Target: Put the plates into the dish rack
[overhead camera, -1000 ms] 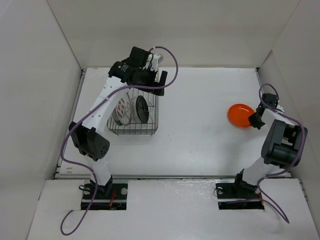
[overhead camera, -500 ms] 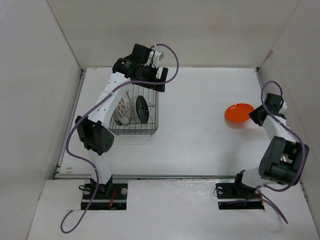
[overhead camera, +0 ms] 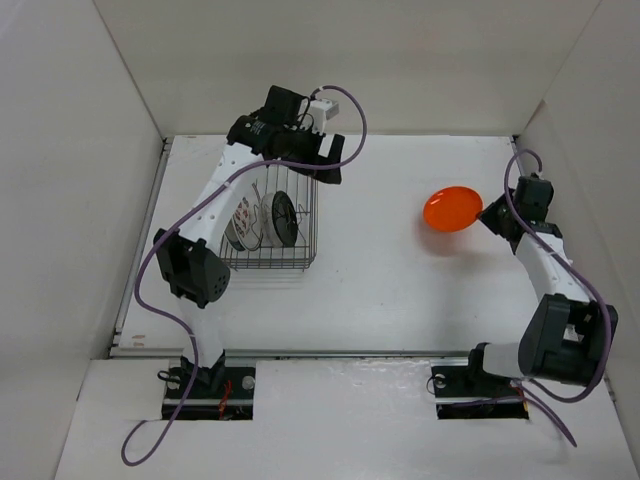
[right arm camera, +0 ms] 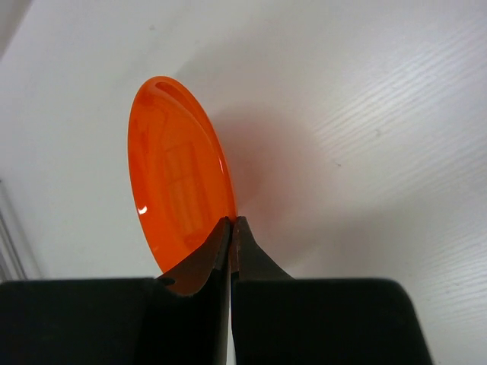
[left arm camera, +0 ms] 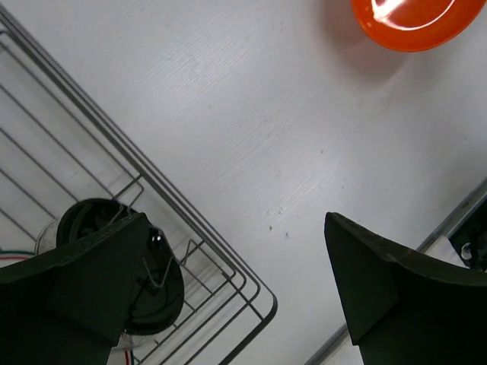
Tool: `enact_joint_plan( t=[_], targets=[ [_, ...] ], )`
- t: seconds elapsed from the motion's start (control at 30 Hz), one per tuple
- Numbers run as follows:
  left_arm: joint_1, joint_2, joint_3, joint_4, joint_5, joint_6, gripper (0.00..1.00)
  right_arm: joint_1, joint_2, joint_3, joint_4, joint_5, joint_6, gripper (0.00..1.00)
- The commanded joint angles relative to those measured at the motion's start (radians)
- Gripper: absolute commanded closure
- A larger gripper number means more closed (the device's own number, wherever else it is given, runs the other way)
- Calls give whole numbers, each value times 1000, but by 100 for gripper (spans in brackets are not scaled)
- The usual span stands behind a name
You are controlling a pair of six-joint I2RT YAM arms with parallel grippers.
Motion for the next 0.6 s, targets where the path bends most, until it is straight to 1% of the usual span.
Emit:
enact_joint_plan(
  t=[0.0, 0.1, 0.2, 0.23, 0.33, 0.37, 0.47, 0.57],
  targets=[
    [-1, -11, 53, 106, 138, 45, 0, 41, -76, 63, 83, -54, -16, 100],
    [-1, -11, 53, 158, 177, 45, 0, 81, -127, 63, 83, -65, -16, 100],
    [-1, 34, 53, 219, 233, 36, 0, 122, -193, 54, 114, -74, -25, 100],
    [-1, 61, 66, 232, 284, 36, 0, 132, -211, 45, 134, -91, -34, 100],
    [-1, 104, 96, 241, 371, 36, 0, 150, -272, 5, 221, -178, -48, 100],
    [-1, 124, 96, 252, 431, 45, 0, 161, -282, 5, 232, -209, -48, 100],
    [-1, 133, 84, 293, 499, 56, 0, 196, -305, -4, 266, -249, -93, 100],
    [-1, 133, 48, 331, 519, 41, 0, 237, -334, -13, 303, -278, -105, 100]
  ],
)
